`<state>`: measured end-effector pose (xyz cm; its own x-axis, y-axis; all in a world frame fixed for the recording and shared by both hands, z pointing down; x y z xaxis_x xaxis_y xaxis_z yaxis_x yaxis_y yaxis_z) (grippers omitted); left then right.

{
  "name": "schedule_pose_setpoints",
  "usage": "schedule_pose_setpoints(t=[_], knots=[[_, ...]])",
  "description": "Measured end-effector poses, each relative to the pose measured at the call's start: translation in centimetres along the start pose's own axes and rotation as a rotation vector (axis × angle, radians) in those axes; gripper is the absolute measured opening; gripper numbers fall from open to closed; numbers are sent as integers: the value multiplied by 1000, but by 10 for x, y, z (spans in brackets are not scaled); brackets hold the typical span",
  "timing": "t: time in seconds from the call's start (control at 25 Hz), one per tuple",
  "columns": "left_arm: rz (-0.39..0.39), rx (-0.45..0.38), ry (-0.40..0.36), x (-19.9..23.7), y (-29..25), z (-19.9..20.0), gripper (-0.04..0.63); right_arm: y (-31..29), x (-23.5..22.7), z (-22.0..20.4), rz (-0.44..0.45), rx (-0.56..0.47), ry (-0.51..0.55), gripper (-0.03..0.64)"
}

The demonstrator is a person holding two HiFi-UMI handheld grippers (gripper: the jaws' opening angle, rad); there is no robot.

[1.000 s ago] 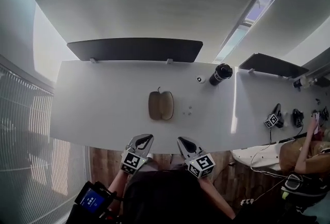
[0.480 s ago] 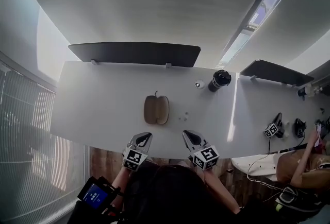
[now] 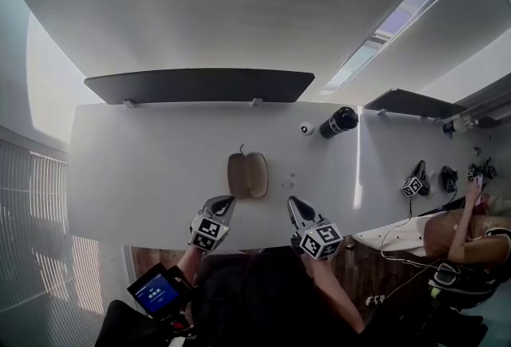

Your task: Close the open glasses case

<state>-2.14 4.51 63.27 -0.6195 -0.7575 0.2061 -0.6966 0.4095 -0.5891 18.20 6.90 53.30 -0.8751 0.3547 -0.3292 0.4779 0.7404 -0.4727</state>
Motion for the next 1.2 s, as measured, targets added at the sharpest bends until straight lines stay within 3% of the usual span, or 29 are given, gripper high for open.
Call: schedule_pose_setpoints(t=[0.12,0.32,0.52,0.8,0.96,1.2], knots=[[-26,19,10,12,-15,2,6,-11,1,1,-22,4,-3,-2],[-13,74,58,20,-28,-6,7,-35,5,-9,49,76,5,-2],[-32,132,52,12,-40,-15,6,-51,-3,-10,90,125,5,-2],[-28,154,75,16,-50,-20,6,-64,-16,-11,111,160,3,-2],[-59,156,78,13,-65,-20,6,-60,-29,-7,77,162,2,-2],[-51,152,99,25,-60,-24,7,-73,-19,-7,96,176,11,-2]])
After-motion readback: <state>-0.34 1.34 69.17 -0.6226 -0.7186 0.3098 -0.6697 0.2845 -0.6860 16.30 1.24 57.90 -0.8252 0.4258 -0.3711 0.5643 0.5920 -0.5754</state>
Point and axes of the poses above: the fingertips, and each gripper's own axes: y backward along the fingers, x to its left, z out of its top, the point moved 4 cm from there along y, backward along the fingers, and after that the axes turned 5 degrees about x, right-handed, at the moved point
